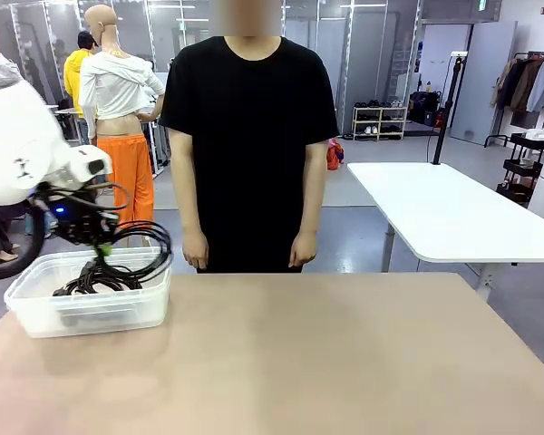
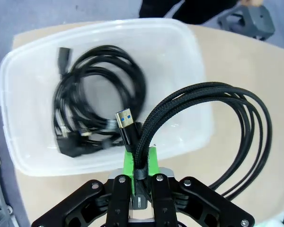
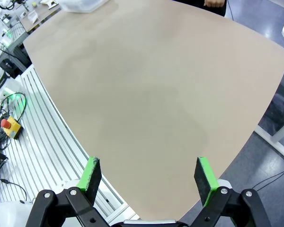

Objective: Organize and store the cables.
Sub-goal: Place the USB Extension Cable into the Organizing box.

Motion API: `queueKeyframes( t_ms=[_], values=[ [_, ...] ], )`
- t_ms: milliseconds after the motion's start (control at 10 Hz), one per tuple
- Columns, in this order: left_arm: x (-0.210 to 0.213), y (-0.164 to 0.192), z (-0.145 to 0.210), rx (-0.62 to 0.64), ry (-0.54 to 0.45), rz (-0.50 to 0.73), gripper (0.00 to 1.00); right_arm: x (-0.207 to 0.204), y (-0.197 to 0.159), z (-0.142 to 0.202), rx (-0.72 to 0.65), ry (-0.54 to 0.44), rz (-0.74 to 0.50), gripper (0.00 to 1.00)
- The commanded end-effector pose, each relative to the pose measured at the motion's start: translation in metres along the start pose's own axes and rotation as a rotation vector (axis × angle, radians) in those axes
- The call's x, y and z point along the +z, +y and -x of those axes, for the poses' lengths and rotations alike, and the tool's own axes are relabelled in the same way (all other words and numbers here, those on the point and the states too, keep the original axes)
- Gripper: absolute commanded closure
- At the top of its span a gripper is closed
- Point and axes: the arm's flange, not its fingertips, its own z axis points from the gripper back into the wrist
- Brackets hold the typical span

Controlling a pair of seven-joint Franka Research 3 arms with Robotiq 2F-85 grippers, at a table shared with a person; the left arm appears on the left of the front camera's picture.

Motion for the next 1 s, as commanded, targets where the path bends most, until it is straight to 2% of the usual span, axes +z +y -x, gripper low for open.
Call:
queueKeyframes(
  t_ms=[0, 100, 700, 800, 900],
  values=[
    [-0.005, 0.019, 0.000, 0.049, -0.044, 0.026, 0.87, 0.001, -0.002, 0.001, 0.017, -0.017, -0.001, 0.00],
    [0.000, 0.000, 0.000, 0.000, 0.000, 0.000, 0.87, 0.001, -0.002, 0.001, 0.017, -0.017, -0.001, 0.00],
    [-0.003, -0.003, 0.002, -0.016, -0.004, 0.004, 0.87, 0.001, -0.002, 0.001, 0.017, -0.017, -0.001, 0.00],
    [-0.003, 0.004, -0.005, -0.166, -0.055, -0.018, 0.87, 0.001, -0.002, 0.001, 0.017, -0.017, -0.001, 0.00],
    [-0.009, 0.015, -0.019, -0.239, -0.047, -0.024, 0.87, 0.001, -0.002, 0.001, 0.017, -0.017, -0.001, 0.00]
  ],
)
